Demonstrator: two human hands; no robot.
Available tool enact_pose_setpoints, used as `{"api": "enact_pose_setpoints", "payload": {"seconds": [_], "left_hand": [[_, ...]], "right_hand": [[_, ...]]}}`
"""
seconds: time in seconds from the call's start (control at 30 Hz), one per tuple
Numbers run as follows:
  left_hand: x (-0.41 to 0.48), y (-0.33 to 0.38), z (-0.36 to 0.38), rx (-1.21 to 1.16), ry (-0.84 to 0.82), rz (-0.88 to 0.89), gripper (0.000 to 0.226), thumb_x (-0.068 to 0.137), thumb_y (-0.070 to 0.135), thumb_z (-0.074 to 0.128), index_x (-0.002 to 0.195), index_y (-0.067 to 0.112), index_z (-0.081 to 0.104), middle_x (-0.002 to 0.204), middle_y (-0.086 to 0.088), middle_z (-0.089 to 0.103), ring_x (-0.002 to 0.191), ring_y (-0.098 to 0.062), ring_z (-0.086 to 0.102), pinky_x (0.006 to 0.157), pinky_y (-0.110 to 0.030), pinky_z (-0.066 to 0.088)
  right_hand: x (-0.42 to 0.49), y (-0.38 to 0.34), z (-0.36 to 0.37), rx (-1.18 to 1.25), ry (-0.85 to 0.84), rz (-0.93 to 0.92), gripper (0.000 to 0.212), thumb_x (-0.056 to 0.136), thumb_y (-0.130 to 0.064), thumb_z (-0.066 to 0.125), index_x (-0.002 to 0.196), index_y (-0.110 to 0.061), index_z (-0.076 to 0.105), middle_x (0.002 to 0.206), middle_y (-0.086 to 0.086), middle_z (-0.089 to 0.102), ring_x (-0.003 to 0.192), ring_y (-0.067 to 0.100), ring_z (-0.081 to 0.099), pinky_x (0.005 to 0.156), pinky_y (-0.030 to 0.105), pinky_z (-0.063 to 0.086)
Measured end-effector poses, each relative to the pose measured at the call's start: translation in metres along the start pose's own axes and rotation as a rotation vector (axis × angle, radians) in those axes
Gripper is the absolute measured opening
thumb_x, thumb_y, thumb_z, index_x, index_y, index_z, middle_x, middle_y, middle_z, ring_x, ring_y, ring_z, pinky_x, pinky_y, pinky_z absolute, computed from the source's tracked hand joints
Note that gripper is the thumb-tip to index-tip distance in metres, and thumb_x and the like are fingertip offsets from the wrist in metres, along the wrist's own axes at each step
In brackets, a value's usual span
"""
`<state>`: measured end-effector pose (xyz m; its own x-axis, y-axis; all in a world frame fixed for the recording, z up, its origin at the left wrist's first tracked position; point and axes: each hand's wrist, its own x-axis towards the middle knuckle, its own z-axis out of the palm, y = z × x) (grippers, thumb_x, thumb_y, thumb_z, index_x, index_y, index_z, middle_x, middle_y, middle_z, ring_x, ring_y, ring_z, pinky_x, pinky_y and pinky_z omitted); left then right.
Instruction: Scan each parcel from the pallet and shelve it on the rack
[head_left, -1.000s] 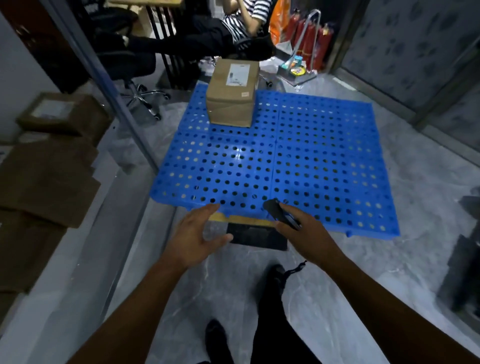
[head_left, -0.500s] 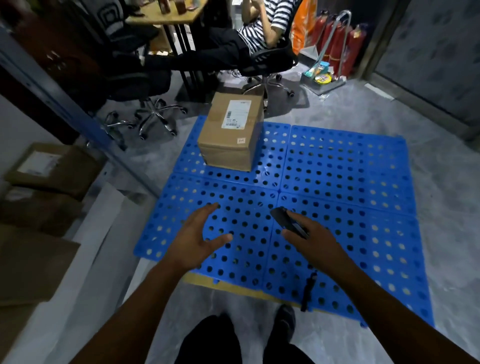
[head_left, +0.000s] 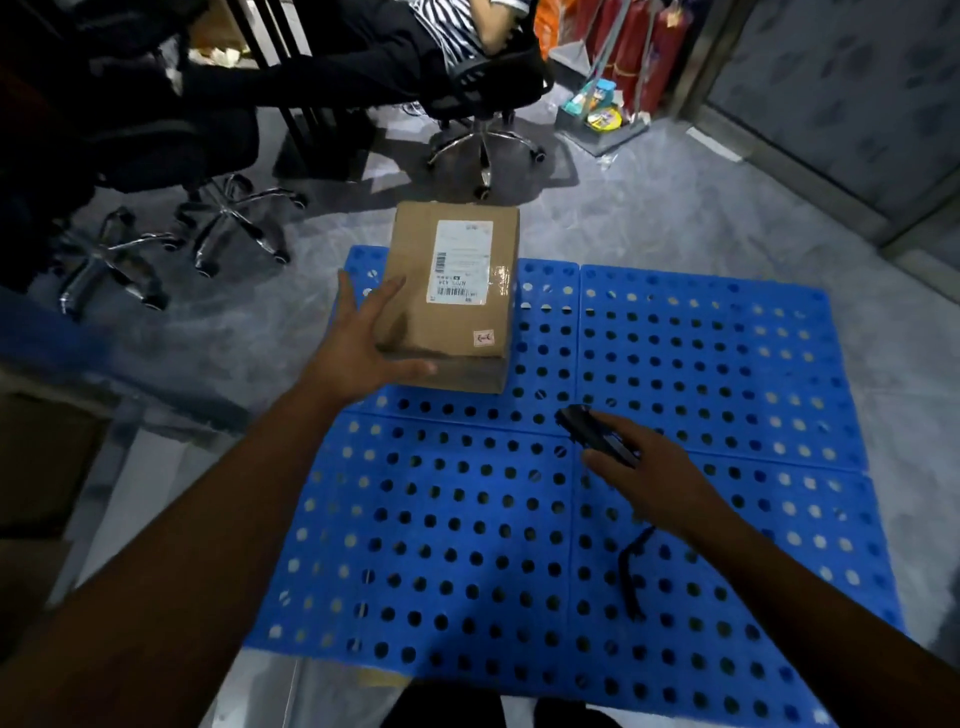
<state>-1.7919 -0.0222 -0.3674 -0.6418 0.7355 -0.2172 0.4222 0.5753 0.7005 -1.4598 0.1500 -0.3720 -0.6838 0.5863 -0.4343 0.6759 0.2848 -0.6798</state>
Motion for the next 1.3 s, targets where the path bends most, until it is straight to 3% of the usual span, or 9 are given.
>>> {"api": "enact_pose_setpoints", "payload": {"seconds": [0.1, 0.27, 0.4, 0.73, 0.87, 1.0, 1.1, 1.2, 1.3], "left_hand": [[0.027, -0.014, 0.006, 0.065, -0.118, -0.002, 0.125, 0.049, 0.057, 0.094, 0.153, 0.061, 0.023, 0.169, 0.0, -0.024, 0.157, -0.027, 0.003, 0.12, -0.044, 0.025], [0.038, -0.027, 0.018, -0.046, -0.115, 0.066, 0.117, 0.047, 0.059, 0.094, 0.138, 0.077, 0.022, 0.153, 0.007, 0.033, 0.139, -0.019, 0.038, 0.115, -0.048, 0.041], [0.035, -0.028, 0.03, -0.07, -0.033, 0.076, 0.113, 0.054, 0.048, 0.097, 0.143, 0.068, 0.03, 0.144, 0.007, 0.039, 0.133, -0.018, 0.042, 0.113, -0.048, 0.043], [-0.05, 0.009, 0.088, -0.062, -0.049, 0.06, 0.115, 0.06, 0.038, 0.097, 0.145, 0.069, 0.025, 0.152, 0.001, 0.033, 0.135, -0.017, 0.039, 0.111, -0.049, 0.044], [-0.1, 0.034, 0.121, -0.053, -0.073, 0.073, 0.115, 0.063, 0.037, 0.097, 0.151, 0.059, 0.026, 0.156, 0.0, 0.029, 0.138, -0.024, 0.04, 0.11, -0.053, 0.045], [-0.158, 0.053, 0.157, -0.028, -0.053, 0.104, 0.114, 0.066, 0.039, 0.094, 0.144, 0.072, 0.017, 0.158, -0.003, 0.027, 0.139, -0.027, 0.041, 0.109, -0.054, 0.047], [-0.193, 0.063, 0.179, -0.057, -0.035, 0.09, 0.114, 0.065, 0.043, 0.094, 0.143, 0.074, 0.016, 0.161, -0.004, 0.024, 0.142, -0.029, 0.039, 0.112, -0.054, 0.045], [-0.215, 0.067, 0.195, -0.071, -0.004, 0.072, 0.113, 0.064, 0.044, 0.094, 0.151, 0.06, 0.023, 0.168, -0.003, 0.011, 0.15, -0.028, 0.029, 0.116, -0.054, 0.04], [-0.221, 0.069, 0.201, -0.046, 0.026, 0.025, 0.125, 0.064, 0.047, 0.093, 0.15, 0.067, 0.005, 0.171, 0.002, -0.009, 0.157, -0.025, 0.01, 0.116, -0.051, 0.037]], "right_hand": [[0.016, -0.005, 0.004, 0.003, 0.05, 0.034, 0.058, 0.092, -0.048, 0.065, 0.146, -0.036, 0.048, 0.123, -0.007, 0.06, 0.077, 0.003, 0.066, 0.062, 0.017, 0.051], [0.024, -0.007, 0.009, 0.059, 0.047, 0.04, 0.059, 0.092, -0.047, 0.066, 0.146, -0.038, 0.046, 0.12, -0.015, 0.05, 0.08, -0.003, 0.059, 0.055, 0.008, 0.046], [0.019, -0.004, 0.007, 0.081, 0.076, 0.036, 0.059, 0.091, -0.049, 0.067, 0.145, -0.037, 0.047, 0.117, -0.018, 0.049, 0.095, 0.001, 0.055, 0.078, 0.019, 0.051], [-0.027, 0.03, -0.016, 0.121, 0.081, 0.002, 0.055, 0.092, -0.049, 0.065, 0.144, -0.042, 0.047, 0.111, -0.021, 0.058, 0.067, -0.001, 0.063, 0.051, 0.015, 0.047], [-0.051, 0.048, -0.038, 0.117, 0.097, -0.024, 0.058, 0.092, -0.048, 0.066, 0.146, -0.038, 0.047, 0.112, -0.014, 0.061, 0.07, -0.007, 0.062, 0.05, 0.01, 0.045], [-0.076, 0.071, -0.052, 0.093, 0.116, -0.037, 0.058, 0.093, -0.049, 0.065, 0.146, -0.039, 0.045, 0.137, -0.004, 0.056, 0.077, -0.011, 0.058, 0.054, 0.011, 0.043], [-0.096, 0.087, -0.059, 0.07, 0.074, -0.05, 0.057, 0.094, -0.049, 0.063, 0.147, -0.04, 0.044, 0.132, -0.004, 0.06, 0.075, -0.005, 0.061, 0.058, 0.014, 0.044], [-0.112, 0.099, -0.064, 0.078, 0.044, -0.045, 0.058, 0.094, -0.046, 0.064, 0.148, -0.037, 0.044, 0.119, -0.001, 0.064, 0.057, 0.003, 0.058, 0.052, 0.016, 0.042], [-0.123, 0.101, -0.071, 0.064, 0.056, -0.06, 0.058, 0.093, -0.046, 0.066, 0.147, -0.036, 0.046, 0.112, -0.006, 0.064, 0.06, 0.008, 0.062, 0.051, 0.017, 0.045]]}}
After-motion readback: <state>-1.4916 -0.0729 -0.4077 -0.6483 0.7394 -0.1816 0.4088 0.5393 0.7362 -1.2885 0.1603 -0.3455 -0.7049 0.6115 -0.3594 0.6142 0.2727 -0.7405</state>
